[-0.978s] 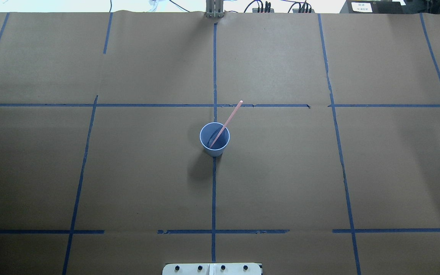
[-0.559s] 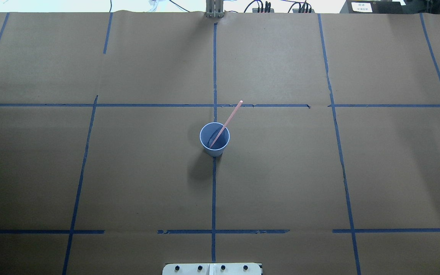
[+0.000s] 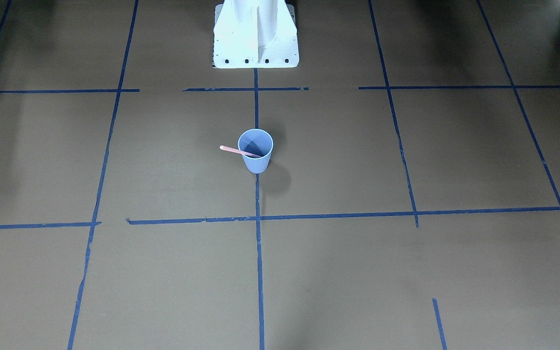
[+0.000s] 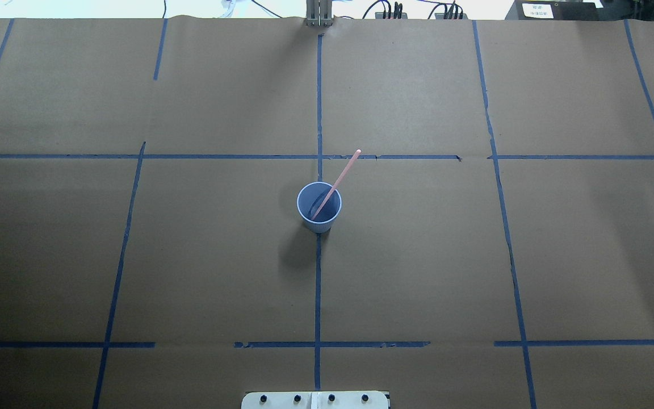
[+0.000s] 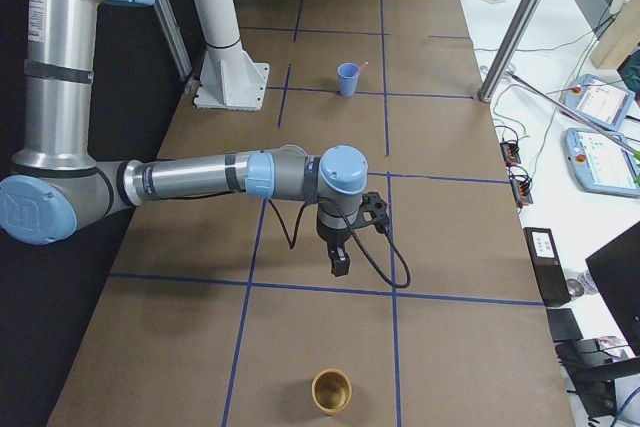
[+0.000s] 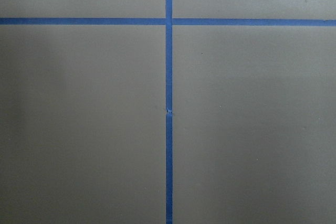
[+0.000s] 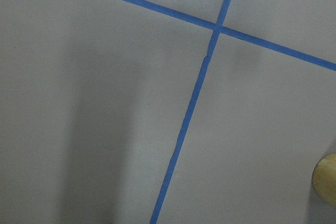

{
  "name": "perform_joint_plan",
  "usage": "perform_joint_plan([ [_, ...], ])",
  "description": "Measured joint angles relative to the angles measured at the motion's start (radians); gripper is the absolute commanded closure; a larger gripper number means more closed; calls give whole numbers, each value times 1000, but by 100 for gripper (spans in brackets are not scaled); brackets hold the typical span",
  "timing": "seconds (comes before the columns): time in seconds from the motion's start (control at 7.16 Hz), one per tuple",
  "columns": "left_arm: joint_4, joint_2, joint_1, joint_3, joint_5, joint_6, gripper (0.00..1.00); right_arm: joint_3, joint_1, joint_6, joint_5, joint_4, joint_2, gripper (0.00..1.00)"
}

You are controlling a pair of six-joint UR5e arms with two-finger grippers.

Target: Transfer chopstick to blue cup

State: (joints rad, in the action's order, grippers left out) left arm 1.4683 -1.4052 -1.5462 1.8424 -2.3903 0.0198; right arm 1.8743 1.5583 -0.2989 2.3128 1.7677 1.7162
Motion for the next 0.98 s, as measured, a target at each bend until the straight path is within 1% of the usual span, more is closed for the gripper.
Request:
perform_joint_plan([
  [0.28, -1, 9, 0, 7, -1, -2, 0, 0, 0, 52, 7, 0, 0, 0],
  [0.98, -2, 28, 0, -4, 2, -2, 0, 3, 0, 67, 9, -1, -4, 0],
])
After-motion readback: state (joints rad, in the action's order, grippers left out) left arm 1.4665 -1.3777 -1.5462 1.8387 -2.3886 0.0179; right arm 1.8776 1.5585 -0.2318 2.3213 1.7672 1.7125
